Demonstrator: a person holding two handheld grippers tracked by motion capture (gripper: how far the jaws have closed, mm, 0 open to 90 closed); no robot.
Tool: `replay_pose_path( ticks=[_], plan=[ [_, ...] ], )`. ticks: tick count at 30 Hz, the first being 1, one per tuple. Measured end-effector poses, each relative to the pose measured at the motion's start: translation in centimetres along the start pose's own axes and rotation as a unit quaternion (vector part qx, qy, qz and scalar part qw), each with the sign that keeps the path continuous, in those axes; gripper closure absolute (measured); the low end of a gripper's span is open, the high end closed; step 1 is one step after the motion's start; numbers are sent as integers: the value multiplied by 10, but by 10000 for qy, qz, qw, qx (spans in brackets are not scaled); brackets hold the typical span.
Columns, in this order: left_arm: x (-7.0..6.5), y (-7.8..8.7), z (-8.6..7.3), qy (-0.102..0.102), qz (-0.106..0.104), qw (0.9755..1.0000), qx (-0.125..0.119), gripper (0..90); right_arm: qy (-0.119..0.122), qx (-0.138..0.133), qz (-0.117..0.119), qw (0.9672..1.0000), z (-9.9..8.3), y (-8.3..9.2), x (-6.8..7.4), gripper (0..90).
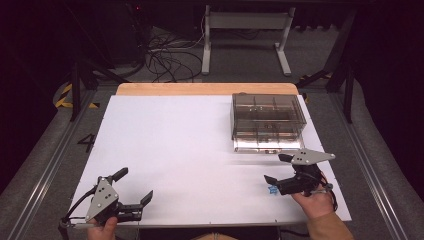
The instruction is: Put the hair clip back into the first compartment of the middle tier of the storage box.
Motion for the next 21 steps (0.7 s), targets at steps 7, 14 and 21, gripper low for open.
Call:
replay_pose_path(
  ticks=[7, 14, 21],
  plan=[
    [0, 0, 0, -11, 5, 10000, -4, 11, -197, 495, -57, 9986, -5, 1, -1, 281],
    [0, 0, 0, -21, 6, 10000, 3, 11, -159, 969, -89, 9951, -9, -4, 2, 376],
    [0, 0, 0, -34, 4, 10000, 0, 11, -159, 1319, -100, 9911, -13, -8, 3, 446]
  ],
)
Point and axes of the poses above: each handheld gripper's, and its own axes: y roughly backward along the jaws, z roughly out of its top, x roughly to its left, the point moved 2 cm from there along -y, roughly forward along the jaws, and after that the axes turned 3 degrees about -x, right-handed, at the moved point
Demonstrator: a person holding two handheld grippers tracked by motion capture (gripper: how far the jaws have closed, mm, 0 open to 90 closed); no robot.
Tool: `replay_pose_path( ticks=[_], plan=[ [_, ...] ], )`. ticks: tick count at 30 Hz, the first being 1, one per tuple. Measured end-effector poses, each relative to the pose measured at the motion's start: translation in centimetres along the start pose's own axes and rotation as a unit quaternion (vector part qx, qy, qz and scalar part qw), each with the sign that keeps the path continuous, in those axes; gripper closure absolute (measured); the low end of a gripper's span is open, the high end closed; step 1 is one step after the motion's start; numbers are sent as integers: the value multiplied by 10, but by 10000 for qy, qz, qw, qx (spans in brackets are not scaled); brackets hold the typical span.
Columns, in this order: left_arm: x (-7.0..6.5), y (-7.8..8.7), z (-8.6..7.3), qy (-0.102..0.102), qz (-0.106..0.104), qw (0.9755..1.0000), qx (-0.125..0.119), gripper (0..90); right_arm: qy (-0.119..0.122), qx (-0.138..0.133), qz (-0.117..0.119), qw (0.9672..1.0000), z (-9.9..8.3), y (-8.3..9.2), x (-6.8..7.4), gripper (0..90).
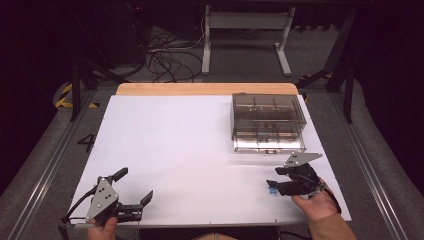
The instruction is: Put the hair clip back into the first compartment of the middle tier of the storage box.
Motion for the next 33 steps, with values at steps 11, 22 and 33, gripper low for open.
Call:
replay_pose_path(
  ticks=[11, 22, 33],
  plan=[
    [0, 0, 0, -2, 11, 10000, -3, 11, 6, 425, -63, 9991, -4, -6, 2, 522],
    [0, 0, 0, -19, 21, 10000, -5, 11, -108, 775, -8, 9969, -9, -11, 2, 584],
    [-1, 0, 0, -11, 18, 10000, -8, 11, -188, 928, 60, 9955, -12, -16, 2, 650]
  ],
)
Point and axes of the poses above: each handheld gripper's, and its own axes: y roughly backward along the jaws, z roughly out of its top, x roughly to its left, the point moved 2 cm from there along -y, roughly forward along the jaws, and after that the axes turned 3 degrees about -x, right-handed, at the moved point
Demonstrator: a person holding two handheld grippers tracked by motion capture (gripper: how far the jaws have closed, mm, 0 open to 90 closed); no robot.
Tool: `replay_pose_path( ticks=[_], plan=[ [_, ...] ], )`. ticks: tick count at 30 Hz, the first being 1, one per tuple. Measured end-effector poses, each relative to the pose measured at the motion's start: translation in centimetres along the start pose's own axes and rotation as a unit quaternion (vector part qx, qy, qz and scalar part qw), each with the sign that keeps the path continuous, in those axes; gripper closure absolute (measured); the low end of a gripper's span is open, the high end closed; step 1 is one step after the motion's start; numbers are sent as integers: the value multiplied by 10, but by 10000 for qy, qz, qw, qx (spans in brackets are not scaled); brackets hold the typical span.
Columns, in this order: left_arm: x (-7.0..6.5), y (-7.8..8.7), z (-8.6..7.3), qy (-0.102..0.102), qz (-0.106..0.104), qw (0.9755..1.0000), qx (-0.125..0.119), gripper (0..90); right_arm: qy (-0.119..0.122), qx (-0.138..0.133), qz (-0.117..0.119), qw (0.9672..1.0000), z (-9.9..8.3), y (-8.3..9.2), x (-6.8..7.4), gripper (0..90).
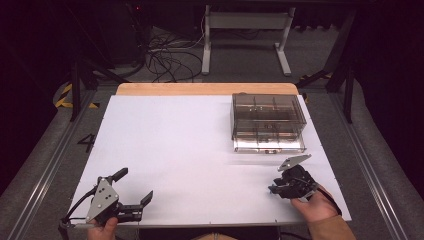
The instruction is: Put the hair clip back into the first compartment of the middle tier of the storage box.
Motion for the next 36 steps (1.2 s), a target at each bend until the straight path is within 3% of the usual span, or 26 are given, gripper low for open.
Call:
replay_pose_path(
  ticks=[14, 21, 28, 36],
  plan=[
    [0, 0, 0, 0, 4, 10000, 10, 11, -6, 105, -45, 9999, 0, -4, 0, 780],
    [0, 0, 0, 5, 17, 10000, 5, 11, -23, 34, -30, 10000, 0, -1, 1, 848],
    [0, 0, 0, 0, 28, 10000, -4, 11, -2, -188, 169, 9997, 2, 5, 3, 897],
    [0, 0, 0, -3, 32, 10000, -4, 11, 228, -741, -61, 9970, 6, 19, 8, 897]
  ],
)
Point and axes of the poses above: each handheld gripper's, and its own axes: y roughly backward along the jaws, z roughly out of its top, x roughly to its left, the point moved 2 cm from there along -y, roughly forward along the jaws, and after that the axes turned 3 degrees about -x, right-handed, at the moved point
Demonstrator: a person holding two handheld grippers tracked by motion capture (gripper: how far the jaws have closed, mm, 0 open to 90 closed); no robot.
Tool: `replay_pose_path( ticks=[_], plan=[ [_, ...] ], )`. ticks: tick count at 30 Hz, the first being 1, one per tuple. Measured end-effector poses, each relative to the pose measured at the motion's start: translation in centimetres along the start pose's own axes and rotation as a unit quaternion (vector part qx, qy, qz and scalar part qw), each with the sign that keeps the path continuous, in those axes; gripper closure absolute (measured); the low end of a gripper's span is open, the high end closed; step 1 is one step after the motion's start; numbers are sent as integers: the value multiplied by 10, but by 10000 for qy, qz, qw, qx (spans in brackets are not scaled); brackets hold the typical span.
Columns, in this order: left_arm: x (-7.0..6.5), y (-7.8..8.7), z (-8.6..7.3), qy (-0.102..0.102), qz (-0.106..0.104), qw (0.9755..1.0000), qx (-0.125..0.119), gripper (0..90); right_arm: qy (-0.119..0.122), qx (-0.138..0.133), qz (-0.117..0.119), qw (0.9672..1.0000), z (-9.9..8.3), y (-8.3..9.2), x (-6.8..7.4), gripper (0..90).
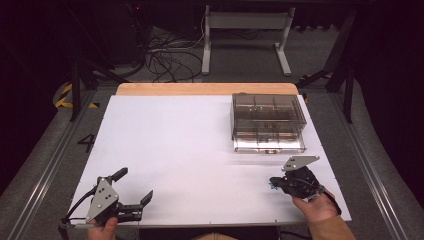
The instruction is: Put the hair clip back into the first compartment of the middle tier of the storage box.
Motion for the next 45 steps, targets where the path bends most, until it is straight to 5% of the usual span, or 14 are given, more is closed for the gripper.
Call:
replay_pose_path(
  ticks=[14, 34, 45],
  plan=[
    [0, 0, 0, -10, 26, 10000, 9, 11, 208, -776, -320, 9963, 3, 17, 3, 897],
    [0, 0, 0, -12, 23, 10000, 4, 11, 237, -1113, -394, 9927, 10, 24, 2, 897],
    [0, 0, 0, -17, 27, 10000, 10, 11, 298, -1230, -416, 9911, 30, 24, -3, 897]
  ],
)
Point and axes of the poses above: each handheld gripper's, and its own axes: y roughly backward along the jaws, z roughly out of its top, x roughly to its left, the point moved 2 cm from there along -y, roughly forward along the jaws, and after that the axes turned 3 degrees about -x, right-handed, at the moved point
